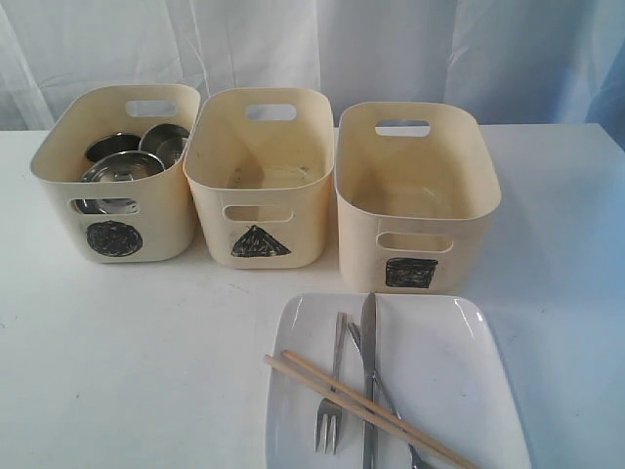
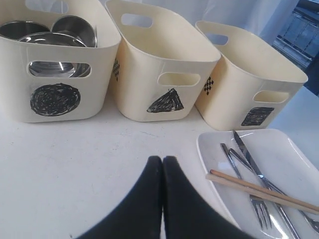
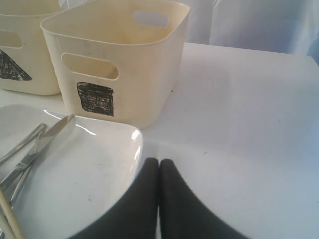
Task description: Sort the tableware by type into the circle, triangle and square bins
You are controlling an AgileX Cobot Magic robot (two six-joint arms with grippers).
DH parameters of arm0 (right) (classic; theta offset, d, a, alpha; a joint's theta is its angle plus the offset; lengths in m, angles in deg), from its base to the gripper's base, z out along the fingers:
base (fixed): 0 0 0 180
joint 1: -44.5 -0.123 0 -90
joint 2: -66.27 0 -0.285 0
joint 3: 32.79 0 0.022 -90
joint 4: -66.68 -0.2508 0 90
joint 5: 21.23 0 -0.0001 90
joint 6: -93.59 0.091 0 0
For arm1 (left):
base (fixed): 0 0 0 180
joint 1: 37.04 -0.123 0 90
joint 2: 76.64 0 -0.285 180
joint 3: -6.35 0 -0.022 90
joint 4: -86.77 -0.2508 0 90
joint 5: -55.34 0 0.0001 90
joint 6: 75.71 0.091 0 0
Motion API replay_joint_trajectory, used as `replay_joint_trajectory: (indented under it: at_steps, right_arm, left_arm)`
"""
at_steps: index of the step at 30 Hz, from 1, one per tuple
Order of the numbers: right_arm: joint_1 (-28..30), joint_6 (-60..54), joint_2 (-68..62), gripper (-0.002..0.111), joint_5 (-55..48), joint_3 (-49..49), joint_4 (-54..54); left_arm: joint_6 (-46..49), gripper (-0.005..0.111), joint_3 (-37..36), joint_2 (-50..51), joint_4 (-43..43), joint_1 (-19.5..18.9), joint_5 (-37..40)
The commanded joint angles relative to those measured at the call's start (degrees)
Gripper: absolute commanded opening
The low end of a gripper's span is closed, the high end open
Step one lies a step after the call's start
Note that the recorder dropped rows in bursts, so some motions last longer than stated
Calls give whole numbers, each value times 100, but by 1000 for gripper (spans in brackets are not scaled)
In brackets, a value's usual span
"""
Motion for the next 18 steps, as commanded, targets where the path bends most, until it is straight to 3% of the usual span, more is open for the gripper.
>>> replay_joint_trajectory:
  at_steps: [1,5,11,15,18]
  right_arm:
    - [24,0,26,0,21,-10,0]
    - [24,0,26,0,21,-10,0]
    - [24,0,26,0,21,-10,0]
    - [24,0,26,0,21,-10,0]
    - [24,0,26,0,21,-10,0]
  left_arm:
    - [0,3,-21,-64,94,-6,254]
    - [655,0,-9,-64,104,-6,282]
    - [400,0,-9,-64,137,-6,351]
    - [493,0,-9,-64,-349,-6,348]
    - [1088,0,-9,-64,-643,-6,348]
